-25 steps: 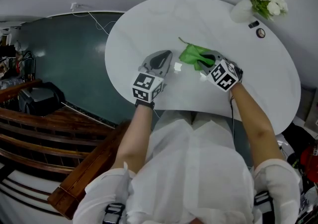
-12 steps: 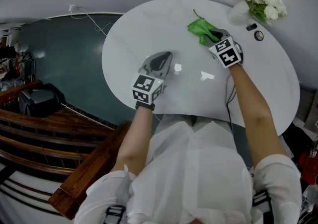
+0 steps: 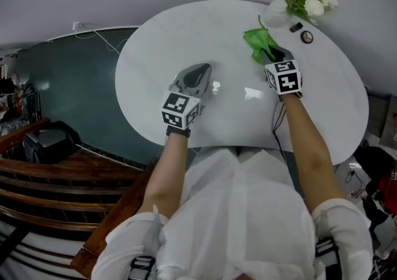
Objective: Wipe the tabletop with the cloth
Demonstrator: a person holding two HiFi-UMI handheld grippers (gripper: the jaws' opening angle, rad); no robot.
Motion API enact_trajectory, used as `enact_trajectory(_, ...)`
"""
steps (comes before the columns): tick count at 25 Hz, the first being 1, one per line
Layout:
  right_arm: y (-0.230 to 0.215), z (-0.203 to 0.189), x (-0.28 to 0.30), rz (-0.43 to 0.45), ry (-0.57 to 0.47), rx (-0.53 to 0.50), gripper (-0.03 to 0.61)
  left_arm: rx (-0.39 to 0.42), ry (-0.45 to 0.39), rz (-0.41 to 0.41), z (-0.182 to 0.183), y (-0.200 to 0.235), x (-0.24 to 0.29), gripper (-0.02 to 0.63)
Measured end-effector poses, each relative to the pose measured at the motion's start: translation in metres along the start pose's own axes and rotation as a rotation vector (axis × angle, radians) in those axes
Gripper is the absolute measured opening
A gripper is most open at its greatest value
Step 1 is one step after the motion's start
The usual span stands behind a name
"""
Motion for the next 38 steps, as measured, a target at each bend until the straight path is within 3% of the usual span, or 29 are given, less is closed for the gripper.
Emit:
enact_trajectory(10,-0.087,-0.099,-0.117,-0.244,0.06,0.193,0.069,-0.012,0.032,-0.072,-0.002,-0.016,0.033,0.02)
enact_trajectory(16,-0.129,-0.155,-0.18,-0.398,0.113,0.263,0.069,-0.009,0.044,-0.087,-0.001,-0.027,0.049,0.02)
enact_trajectory(21,-0.146,-0.184,-0.215,-0.477,0.14,0.303,0.069,0.002,0.045,-0.079,0.002,-0.039,0.058,0.02)
enact_trajectory(30,-0.135,-0.22,-0.257,-0.544,0.164,0.4,0.069,0.009,0.024,-0.013,0.005,-0.056,0.048,0.02)
enact_trajectory(35,-0.105,-0.217,-0.251,-0.595,0.178,0.44,0.069,0.016,0.023,-0.042,0.0,-0.068,0.034,0.02)
enact_trajectory(38,-0.076,-0.202,-0.233,-0.576,0.167,0.418,0.069,0.023,0.017,-0.06,-0.002,-0.072,0.018,0.02)
Point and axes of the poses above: the fingertips, and each gripper's own axes: x forward along the fingers, y to its left, z out of its top, the point moved 9 cm from there along -x, backward along the fingers, and after that the axes turned 6 degrees about -y, right-handed, at the moved point
